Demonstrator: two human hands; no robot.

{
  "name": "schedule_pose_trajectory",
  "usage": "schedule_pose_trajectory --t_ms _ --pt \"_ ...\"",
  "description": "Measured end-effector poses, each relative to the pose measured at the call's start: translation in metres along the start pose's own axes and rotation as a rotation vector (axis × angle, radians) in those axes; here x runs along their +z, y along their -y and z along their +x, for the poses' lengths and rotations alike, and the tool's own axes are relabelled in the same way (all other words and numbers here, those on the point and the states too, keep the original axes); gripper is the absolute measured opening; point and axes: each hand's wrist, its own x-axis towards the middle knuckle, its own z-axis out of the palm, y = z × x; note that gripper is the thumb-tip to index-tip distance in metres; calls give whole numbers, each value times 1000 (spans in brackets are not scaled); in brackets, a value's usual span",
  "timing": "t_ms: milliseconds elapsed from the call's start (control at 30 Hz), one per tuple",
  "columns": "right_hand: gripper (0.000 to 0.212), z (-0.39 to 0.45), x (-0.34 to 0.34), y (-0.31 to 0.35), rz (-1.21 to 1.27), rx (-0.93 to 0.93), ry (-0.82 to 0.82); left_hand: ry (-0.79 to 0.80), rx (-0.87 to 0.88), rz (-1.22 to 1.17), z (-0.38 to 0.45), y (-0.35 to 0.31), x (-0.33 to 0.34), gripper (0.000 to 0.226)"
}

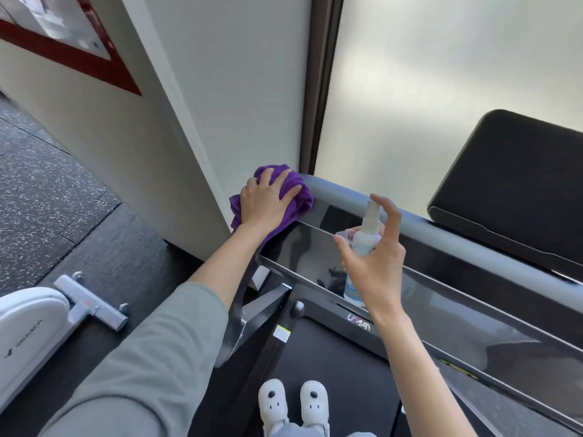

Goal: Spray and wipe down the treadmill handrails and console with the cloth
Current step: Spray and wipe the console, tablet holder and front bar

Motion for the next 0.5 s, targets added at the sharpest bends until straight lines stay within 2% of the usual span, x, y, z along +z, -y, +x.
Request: schedule_pose_trajectory --t_ms 67,200,500 --pt "74 -3 -3 -2 13 18 -11 20 -5 -48 -15 6 -4 57" --pt "73 -4 -11 -9 29 50 -43 -35 -5 72 -46 13 0 57" --pt "74 4 -25 -21 37 76 -90 -10 23 113 17 -62 21 49"
